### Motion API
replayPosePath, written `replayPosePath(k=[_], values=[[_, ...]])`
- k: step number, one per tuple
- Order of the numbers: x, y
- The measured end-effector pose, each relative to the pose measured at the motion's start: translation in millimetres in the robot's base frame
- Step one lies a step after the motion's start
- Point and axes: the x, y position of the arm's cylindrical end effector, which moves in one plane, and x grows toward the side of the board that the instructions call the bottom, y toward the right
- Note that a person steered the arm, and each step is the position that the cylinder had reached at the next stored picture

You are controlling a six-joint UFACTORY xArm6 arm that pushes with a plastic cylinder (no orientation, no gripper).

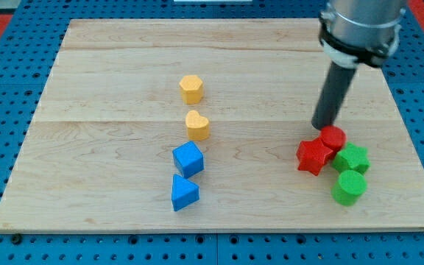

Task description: Move the yellow hexagon slightly towards left of the board

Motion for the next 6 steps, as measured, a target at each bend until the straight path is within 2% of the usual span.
replayPosePath(k=[1, 2, 3, 4, 5, 6], values=[[-34, -23], [-112, -54], [-140, -134], [-99, -184], [-61, -195], [-25, -169]])
